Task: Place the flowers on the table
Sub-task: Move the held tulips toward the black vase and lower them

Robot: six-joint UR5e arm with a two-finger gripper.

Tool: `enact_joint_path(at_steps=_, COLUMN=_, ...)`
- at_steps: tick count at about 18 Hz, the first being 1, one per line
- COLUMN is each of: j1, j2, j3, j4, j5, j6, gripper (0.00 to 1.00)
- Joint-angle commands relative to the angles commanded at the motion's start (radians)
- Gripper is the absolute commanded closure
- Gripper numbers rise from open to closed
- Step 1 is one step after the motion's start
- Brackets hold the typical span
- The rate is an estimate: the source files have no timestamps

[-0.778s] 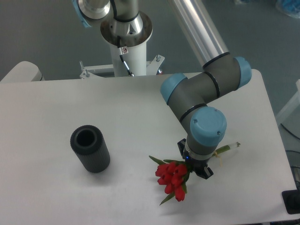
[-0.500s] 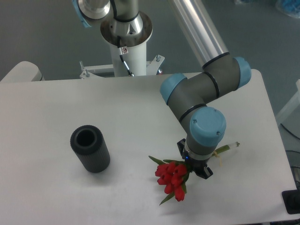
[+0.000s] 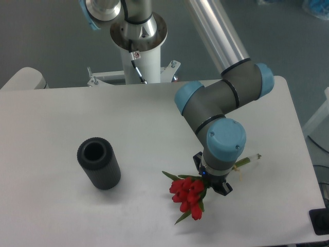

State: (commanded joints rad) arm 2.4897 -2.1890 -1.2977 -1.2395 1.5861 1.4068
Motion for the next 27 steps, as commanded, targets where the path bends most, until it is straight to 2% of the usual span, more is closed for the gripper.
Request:
enact_joint_path(at_steps=8, j1=-0.009, j2=0.028, j3=-0.046, j4=-0.003, j5=0.0, j6=-0.086, gripper=0.9)
enact_joint_path(at_steps=14, j1=-0.012, j2=0.051, j3=-0.086, j4=-0.005, j5=0.003, j6=-0.088, gripper=0.9)
enact_joint_path(at_steps=19, j1=-0.005, j2=0.113, j3=-0.176, j4=-0.005, j5=0.003, j6=-0.088, gripper=0.81)
enact_joint_path(at_steps=21, j1=0.003, j2=0.141, j3=-0.207, j4=-0.005, j5=0.003, j6=-0.091, gripper=0.82)
enact_joint_path(at_steps=23, j1=0.009, j2=0.172, j3=-0.247, j4=-0.003, j5=0.0, j6=-0.149, gripper=0.9)
enact_joint_path(at_steps=25, j1=0.014, j2=0.198, j3=-0.287, j4=-0.002, j5=0.002, j6=-0.218, gripper=0.93)
enact_joint_path(at_steps=27, j1=0.014, j2=0.224, j3=-0.339, j4=0.003, j5=0.0, j6=-0.227, gripper=0.94)
